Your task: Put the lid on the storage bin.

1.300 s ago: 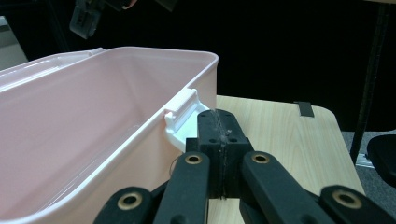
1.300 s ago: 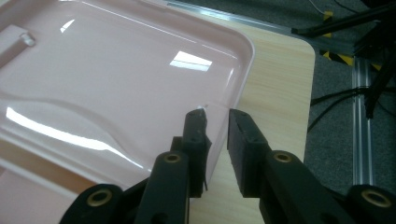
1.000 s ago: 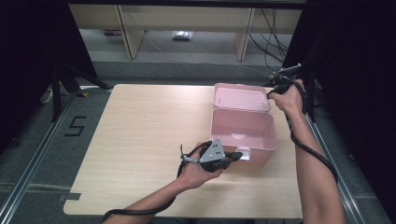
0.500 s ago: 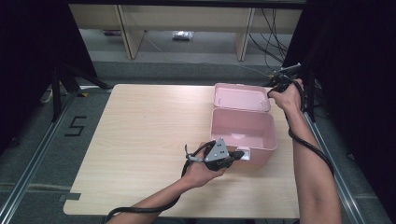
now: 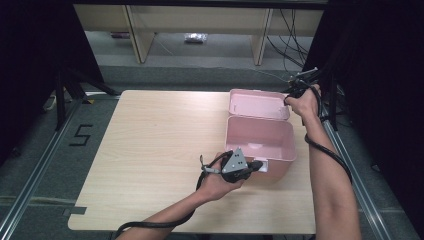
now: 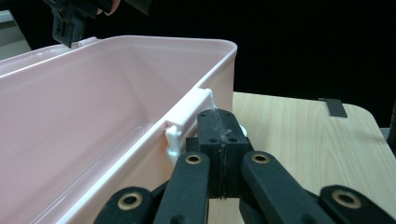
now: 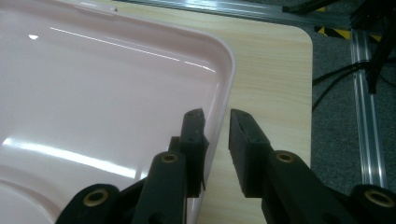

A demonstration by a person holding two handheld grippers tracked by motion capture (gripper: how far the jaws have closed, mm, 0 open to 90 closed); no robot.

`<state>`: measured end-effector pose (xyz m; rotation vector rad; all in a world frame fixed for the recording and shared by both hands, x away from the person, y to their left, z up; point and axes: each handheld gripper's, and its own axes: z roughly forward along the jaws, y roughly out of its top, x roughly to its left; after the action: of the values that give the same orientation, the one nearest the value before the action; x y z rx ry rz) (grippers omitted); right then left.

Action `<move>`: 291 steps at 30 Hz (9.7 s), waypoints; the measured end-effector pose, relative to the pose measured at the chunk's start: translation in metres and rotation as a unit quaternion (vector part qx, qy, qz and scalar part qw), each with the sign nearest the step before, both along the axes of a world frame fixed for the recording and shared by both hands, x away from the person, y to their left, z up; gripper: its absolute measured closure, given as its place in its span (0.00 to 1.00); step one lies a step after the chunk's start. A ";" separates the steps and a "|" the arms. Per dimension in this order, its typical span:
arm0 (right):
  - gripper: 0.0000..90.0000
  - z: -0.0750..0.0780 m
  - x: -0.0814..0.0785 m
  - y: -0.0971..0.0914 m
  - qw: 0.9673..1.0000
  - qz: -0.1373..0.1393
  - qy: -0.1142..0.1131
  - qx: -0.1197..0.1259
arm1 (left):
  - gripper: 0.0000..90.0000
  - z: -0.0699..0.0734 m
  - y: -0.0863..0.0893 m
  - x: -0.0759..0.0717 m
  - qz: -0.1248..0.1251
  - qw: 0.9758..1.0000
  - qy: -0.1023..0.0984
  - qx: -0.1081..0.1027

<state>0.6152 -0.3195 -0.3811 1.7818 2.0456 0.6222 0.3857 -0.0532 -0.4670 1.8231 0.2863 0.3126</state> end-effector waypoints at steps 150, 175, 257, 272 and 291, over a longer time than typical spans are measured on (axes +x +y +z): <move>0.99 0.034 0.004 0.010 0.998 -0.043 -0.022 0.038 | 1.00 0.005 -0.007 -0.003 0.025 0.999 0.041 0.019; 1.00 0.046 -0.018 0.012 0.993 -0.057 -0.075 0.068 | 1.00 0.007 -0.007 -0.001 0.028 0.998 0.046 0.022; 1.00 0.047 -0.081 0.010 0.968 -0.024 -0.245 0.054 | 1.00 0.010 -0.008 0.002 0.031 0.998 0.052 0.024; 1.00 0.048 -0.094 0.009 0.965 -0.016 -0.258 0.045 | 1.00 0.010 -0.008 0.002 0.032 0.998 0.053 0.024; 1.00 0.047 -0.110 0.010 0.961 -0.008 -0.274 0.043 | 1.00 0.009 -0.008 0.002 0.032 0.998 0.053 0.024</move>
<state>0.5052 -0.3095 -0.3339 1.4499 1.6402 1.0748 0.3874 -0.0616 -0.4575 1.8828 0.4137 0.2698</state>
